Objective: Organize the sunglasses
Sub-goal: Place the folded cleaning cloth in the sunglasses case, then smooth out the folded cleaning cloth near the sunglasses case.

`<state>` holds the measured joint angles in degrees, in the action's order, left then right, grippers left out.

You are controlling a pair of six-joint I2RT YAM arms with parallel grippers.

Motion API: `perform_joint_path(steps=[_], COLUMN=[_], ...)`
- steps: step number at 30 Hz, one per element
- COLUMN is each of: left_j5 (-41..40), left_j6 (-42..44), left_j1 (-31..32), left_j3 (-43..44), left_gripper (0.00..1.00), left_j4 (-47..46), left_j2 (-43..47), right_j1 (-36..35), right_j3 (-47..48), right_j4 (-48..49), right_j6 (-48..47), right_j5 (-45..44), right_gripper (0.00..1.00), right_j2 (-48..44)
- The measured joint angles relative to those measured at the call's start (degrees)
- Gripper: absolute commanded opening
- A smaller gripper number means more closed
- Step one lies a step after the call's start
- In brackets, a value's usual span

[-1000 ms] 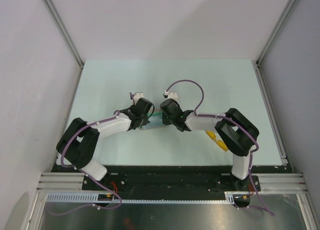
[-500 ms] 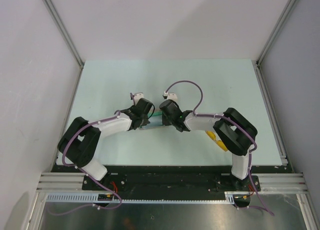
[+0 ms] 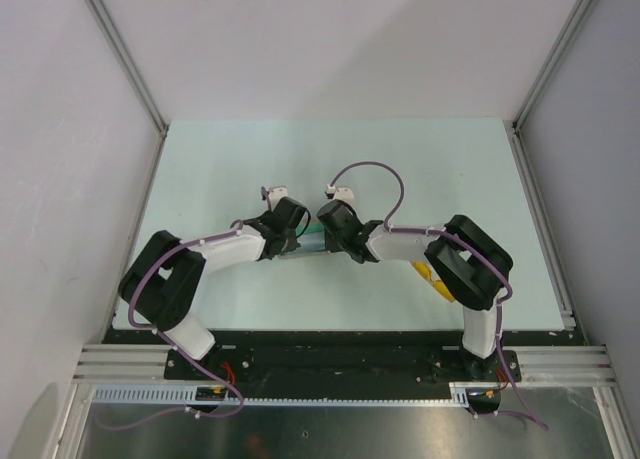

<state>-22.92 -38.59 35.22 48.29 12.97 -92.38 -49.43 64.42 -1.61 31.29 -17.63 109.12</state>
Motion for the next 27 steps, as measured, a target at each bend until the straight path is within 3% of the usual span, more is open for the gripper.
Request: perform_joint_path(steps=[5, 14, 16, 19, 22, 27], left_j5=[-0.44, -0.5, -0.5, -0.46, 0.2, 2.51], left_j6=[-0.02, 0.04, 0.02, 0.04, -0.09, -0.44], left_j1=[0.0, 0.0, 0.0, 0.0, 0.0, 0.0], left_j3=[0.0, -0.13, -0.13, -0.13, -0.13, -0.13], left_gripper=[0.33, 0.35, 0.35, 0.3, 0.18, 0.05], left_j4=[0.0, 0.07, 0.04, 0.07, 0.11, 0.11], left_j2=[0.0, 1.18, 1.88, 2.93, 3.89, 4.39], right_j1=[-0.11, -0.35, -0.39, -0.61, -1.05, -1.46], right_j3=[0.42, 2.71, 2.82, 3.02, 3.26, 3.26], right_j4=[-0.74, -4.5, -5.05, -5.75, -5.92, -6.05], right_j6=[0.15, 0.15, 0.13, -0.02, -0.31, -0.35], right_j5=[-0.42, -1.55, -1.79, -2.58, -2.69, -1.97], right_gripper=[0.31, 0.42, 0.39, 0.23, 0.12, 0.04], right_j2=[0.0, -1.18, -2.1, -3.06, -3.15, -3.15])
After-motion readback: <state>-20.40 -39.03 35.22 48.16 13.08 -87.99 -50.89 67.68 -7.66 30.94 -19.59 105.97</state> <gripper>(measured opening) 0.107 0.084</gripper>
